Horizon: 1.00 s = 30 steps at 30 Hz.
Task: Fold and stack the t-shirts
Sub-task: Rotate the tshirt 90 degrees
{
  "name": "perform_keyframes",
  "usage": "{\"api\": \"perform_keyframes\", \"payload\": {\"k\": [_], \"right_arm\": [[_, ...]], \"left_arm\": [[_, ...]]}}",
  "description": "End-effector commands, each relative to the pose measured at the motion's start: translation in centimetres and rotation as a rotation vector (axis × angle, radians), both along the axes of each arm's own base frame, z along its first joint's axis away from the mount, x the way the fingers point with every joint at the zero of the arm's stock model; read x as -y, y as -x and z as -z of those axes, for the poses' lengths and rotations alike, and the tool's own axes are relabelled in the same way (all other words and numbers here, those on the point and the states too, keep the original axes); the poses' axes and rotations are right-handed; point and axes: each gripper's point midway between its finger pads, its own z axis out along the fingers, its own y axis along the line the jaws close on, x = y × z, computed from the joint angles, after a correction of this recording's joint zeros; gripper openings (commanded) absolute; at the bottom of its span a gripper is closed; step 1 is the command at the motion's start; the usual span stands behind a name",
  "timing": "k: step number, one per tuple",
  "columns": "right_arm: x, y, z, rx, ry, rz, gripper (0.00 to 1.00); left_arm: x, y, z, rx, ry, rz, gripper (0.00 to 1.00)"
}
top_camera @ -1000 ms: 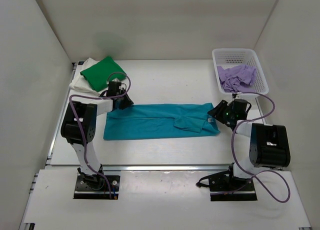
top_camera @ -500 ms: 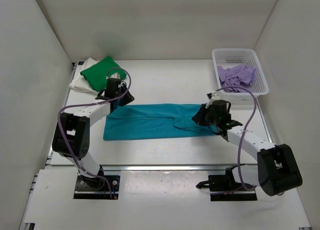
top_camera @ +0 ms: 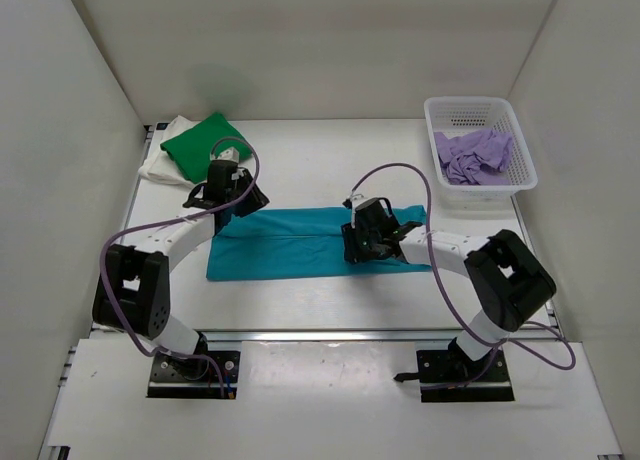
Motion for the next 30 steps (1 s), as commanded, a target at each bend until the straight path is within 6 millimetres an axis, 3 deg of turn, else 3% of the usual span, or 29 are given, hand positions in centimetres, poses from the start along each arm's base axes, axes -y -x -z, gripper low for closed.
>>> {"api": "perform_keyframes", "payload": {"k": [1, 5, 10, 13, 16, 21, 26, 30], "right_arm": [[1.2, -1.4, 0.4, 0.042, 0.116, 0.033, 0.32], [2.3, -2.3, 0.8, 0.070, 0.198, 0.060, 0.32], [2.5, -3.2, 0.6, 0.105, 0.234, 0.094, 0.23], [2.4, -3.0, 0.8, 0.105, 0.250, 0.093, 0.25], [1.5, -3.1, 0.3, 0.115, 0.218, 0.084, 0.14], [1.3, -2.4, -0.8, 0.119, 0.200, 0.078, 0.00], [0.9, -1.3, -2.9, 0.111, 0.141, 0.046, 0.00], [1.0, 0.0, -3.7, 0.062, 0.094, 0.014, 0.00]], "left_arm": [[0.3, 0.1, -1.6, 0.043, 0.016, 0.027, 0.40], [0.3, 0.1, -1.1, 0.033, 0.018, 0.029, 0.40], [0.0, 0.1, -0.1, 0.015, 0.004, 0.025, 0.41], [-0.6, -0.1, 0.5, 0.002, -0.032, 0.001, 0.40], [-2.2, 0.0, 1.9, -0.031, -0.058, -0.044, 0.40], [-3.4, -0.3, 2.5, -0.051, -0.078, -0.073, 0.40], [-3.4, -0.4, 2.2, -0.063, -0.091, -0.067, 0.40], [-4.6, -0.4, 2.0, -0.085, -0.115, -0.081, 0.40]]}}
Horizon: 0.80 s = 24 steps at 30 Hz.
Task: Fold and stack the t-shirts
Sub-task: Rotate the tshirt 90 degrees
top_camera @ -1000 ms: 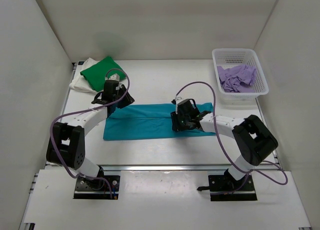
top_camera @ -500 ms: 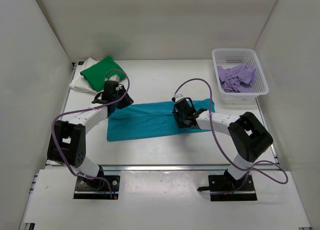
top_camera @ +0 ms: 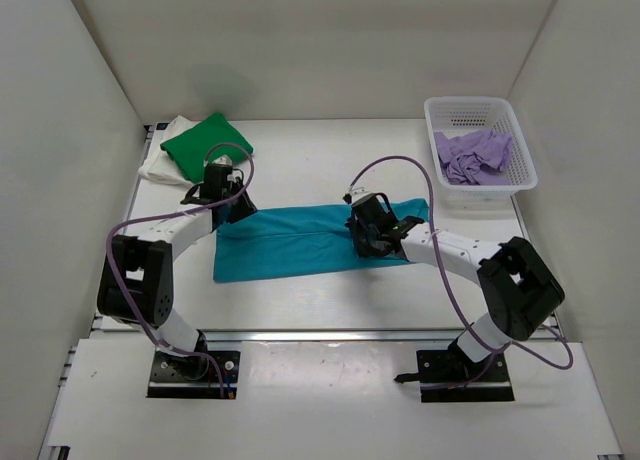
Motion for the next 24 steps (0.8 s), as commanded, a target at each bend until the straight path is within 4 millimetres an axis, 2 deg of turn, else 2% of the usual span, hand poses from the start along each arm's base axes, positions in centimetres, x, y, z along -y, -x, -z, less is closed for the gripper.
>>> {"api": "perform_keyframes", "payload": {"k": [1, 3, 5, 7, 10, 12, 15, 17, 19, 20, 21, 22, 24], "right_arm": [[-0.4, 0.5, -2.2, -0.009, -0.080, -0.024, 0.00], [0.2, 0.0, -2.4, -0.006, -0.091, -0.001, 0.00], [-0.6, 0.8, -2.2, -0.053, -0.121, -0.038, 0.00], [-0.2, 1.4, -0.8, -0.102, -0.083, -0.037, 0.02], [1.6, 1.4, 0.7, -0.122, -0.033, 0.033, 0.14], [1.6, 1.3, 0.6, -0.118, -0.075, 0.038, 0.26], [1.1, 1.7, -0.9, -0.105, -0.145, 0.021, 0.33], [1.8, 1.1, -2.2, -0.074, -0.174, 0.043, 0.32], [2.1, 0.7, -2.8, -0.070, -0.231, 0.057, 0.15], [2.8, 0.1, -2.9, -0.064, -0.259, 0.093, 0.12], [2.4, -0.3, -3.3, -0.061, -0.310, 0.086, 0.03], [2.4, -0.7, -3.1, -0.071, -0.353, 0.090, 0.00], [2.2, -1.3, -3.0, -0.072, -0.382, 0.092, 0.00]], "left_arm": [[-1.6, -0.7, -1.6, 0.024, -0.040, -0.020, 0.40], [-2.5, -0.6, -2.1, 0.026, -0.045, -0.035, 0.41], [-2.8, -0.5, -2.5, 0.028, -0.058, -0.027, 0.43], [-4.4, -0.2, -2.3, 0.018, -0.152, -0.068, 0.49], [-5.1, 0.5, -1.8, 0.010, -0.200, -0.073, 0.53], [-5.7, 1.0, -0.9, -0.018, -0.190, -0.084, 0.54], [-5.4, 0.7, -0.5, -0.020, -0.163, -0.079, 0.53], [-4.7, 0.5, -0.8, -0.007, -0.149, -0.069, 0.50], [-4.0, 0.0, -1.3, 0.018, -0.138, -0.057, 0.48], [-3.7, -0.2, -1.4, 0.024, -0.129, -0.055, 0.47], [-3.6, -0.3, -1.1, 0.017, -0.129, -0.048, 0.47], [-3.5, -0.5, -0.6, 0.009, -0.124, -0.054, 0.45], [-3.5, -0.4, 0.4, -0.023, -0.100, -0.051, 0.44]]}}
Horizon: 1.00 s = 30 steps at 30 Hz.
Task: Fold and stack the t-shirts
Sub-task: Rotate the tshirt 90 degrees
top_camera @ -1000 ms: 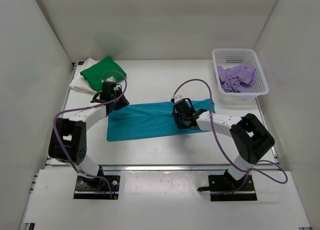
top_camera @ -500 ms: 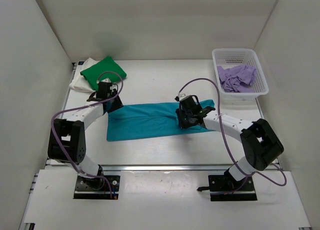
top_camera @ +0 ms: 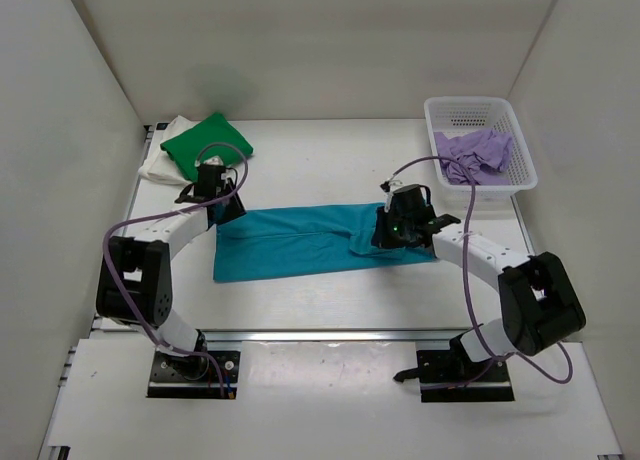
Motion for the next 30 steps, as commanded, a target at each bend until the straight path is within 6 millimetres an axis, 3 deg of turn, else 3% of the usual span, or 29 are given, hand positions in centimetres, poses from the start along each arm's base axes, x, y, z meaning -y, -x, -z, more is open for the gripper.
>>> {"api": "perform_keyframes", "payload": {"k": [1, 3, 6, 7, 8, 13, 17, 19, 22, 24, 26, 28, 30], "right_arm": [[-1.6, -1.5, -0.9, 0.046, -0.123, -0.007, 0.00], [-2.3, -1.3, 0.1, 0.021, -0.130, -0.013, 0.00], [-1.5, -0.3, 3.2, -0.047, -0.141, 0.038, 0.00], [-1.7, -0.5, 3.0, -0.032, -0.184, 0.036, 0.00], [-1.1, 0.7, 4.3, -0.084, -0.213, 0.053, 0.00], [0.0, 2.7, 5.0, -0.099, -0.297, 0.089, 0.00], [0.2, 3.2, 3.4, -0.066, -0.281, 0.070, 0.00], [0.5, 2.5, 1.4, -0.001, -0.296, 0.074, 0.00], [1.8, 2.0, -0.5, 0.055, -0.331, 0.102, 0.10], [2.6, 1.8, -0.3, 0.070, -0.335, 0.135, 0.15], [3.6, 1.2, 0.3, 0.067, -0.325, 0.176, 0.11], [4.4, 1.3, 1.5, 0.051, -0.315, 0.215, 0.00], [5.3, 1.9, 2.9, 0.030, -0.307, 0.260, 0.00]], "left_arm": [[0.7, -0.6, 0.5, -0.004, 0.060, 0.010, 0.43], [0.0, -0.6, 1.1, -0.003, 0.071, -0.018, 0.42], [-1.5, 0.0, 2.5, -0.041, 0.083, -0.064, 0.41], [-1.7, 0.1, 2.9, -0.049, 0.088, -0.070, 0.41], [-1.8, 0.2, 3.7, -0.072, 0.084, -0.071, 0.41], [-2.3, 1.1, 5.8, -0.148, 0.134, -0.097, 0.36], [-2.5, 0.1, 3.5, -0.078, 0.110, -0.102, 0.36], [-2.1, -0.6, 0.6, 0.005, 0.100, -0.084, 0.35], [-1.6, -1.0, -2.2, 0.098, 0.103, -0.089, 0.37], [-0.6, -1.1, -3.2, 0.126, 0.111, -0.065, 0.38], [0.6, -1.0, -3.2, 0.124, 0.138, -0.045, 0.37], [1.3, -0.3, -1.7, 0.086, 0.166, -0.045, 0.36], [1.3, 0.2, -0.5, 0.055, 0.217, -0.056, 0.36]]}}
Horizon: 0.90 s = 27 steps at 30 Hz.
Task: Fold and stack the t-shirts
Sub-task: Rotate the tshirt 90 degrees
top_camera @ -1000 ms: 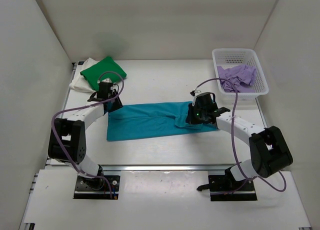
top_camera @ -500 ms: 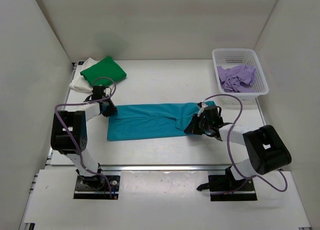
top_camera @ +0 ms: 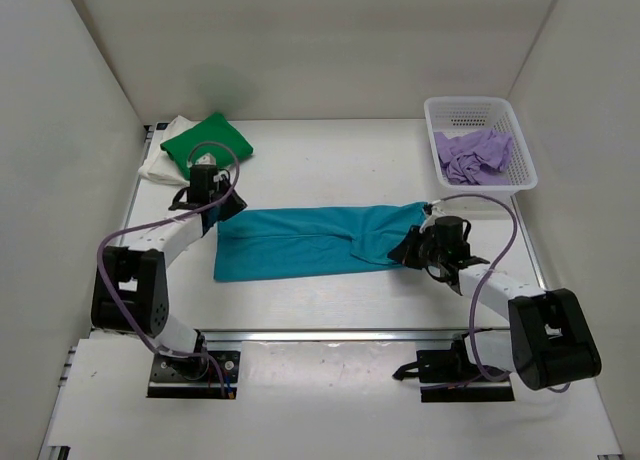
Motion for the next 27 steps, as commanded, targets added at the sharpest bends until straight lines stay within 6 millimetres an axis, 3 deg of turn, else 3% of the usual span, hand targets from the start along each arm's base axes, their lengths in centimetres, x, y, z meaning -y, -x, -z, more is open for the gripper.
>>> {"api": "perform_keyframes", "payload": {"k": [1, 6, 9, 10, 12, 15, 16, 17, 19, 21, 22, 23, 25, 27], "right_arm": [[1.5, 0.7, 2.0, -0.042, 0.006, 0.080, 0.00], [2.4, 1.6, 3.0, -0.064, 0.017, 0.119, 0.00], [1.9, 0.6, 0.9, -0.021, 0.035, 0.093, 0.09], [2.1, 0.3, 0.7, -0.020, 0.062, 0.108, 0.14], [1.6, -1.0, -1.5, 0.052, 0.071, 0.108, 0.21], [1.2, -3.3, -2.5, 0.086, 0.058, 0.123, 0.25], [1.0, -4.2, -2.8, 0.110, 0.058, 0.129, 0.20], [1.1, -4.7, -1.7, 0.075, 0.066, 0.142, 0.13], [0.6, -6.6, -1.1, 0.078, 0.054, 0.146, 0.09], [0.5, -7.8, -0.5, 0.081, 0.047, 0.164, 0.03], [-0.1, -8.5, -0.3, 0.086, 0.048, 0.158, 0.03], [0.2, -9.1, 0.1, 0.078, 0.061, 0.170, 0.02], [-0.7, -9.9, 2.2, 0.028, 0.086, 0.150, 0.01], [-1.7, -12.1, 2.3, 0.029, 0.076, 0.143, 0.01]], "left_arm": [[-0.4, 1.5, 2.9, -0.075, 0.090, -0.038, 0.35], [-2.0, 3.1, 6.9, -0.173, 0.166, -0.103, 0.33], [-2.1, 3.9, 8.2, -0.230, 0.179, -0.115, 0.33], [-3.2, 3.6, 8.0, -0.220, 0.186, -0.144, 0.34], [-3.5, 4.4, 8.2, -0.230, 0.210, -0.159, 0.34], [-3.9, 4.5, 6.8, -0.187, 0.199, -0.168, 0.34], [-3.9, 4.3, 5.9, -0.160, 0.190, -0.161, 0.34], [-3.7, 4.3, 5.1, -0.141, 0.178, -0.153, 0.34], [-3.6, 4.4, 3.7, -0.110, 0.156, -0.136, 0.35], [-3.4, 4.1, 0.9, -0.032, 0.121, -0.098, 0.35], [-3.6, 4.1, -0.2, -0.010, 0.102, -0.095, 0.35], [-2.5, 4.1, -1.0, 0.009, 0.093, -0.052, 0.36], [-1.8, 4.3, -2.9, 0.052, 0.084, -0.010, 0.37], [-1.1, 4.8, -4.6, 0.100, 0.072, 0.034, 0.39]]}}
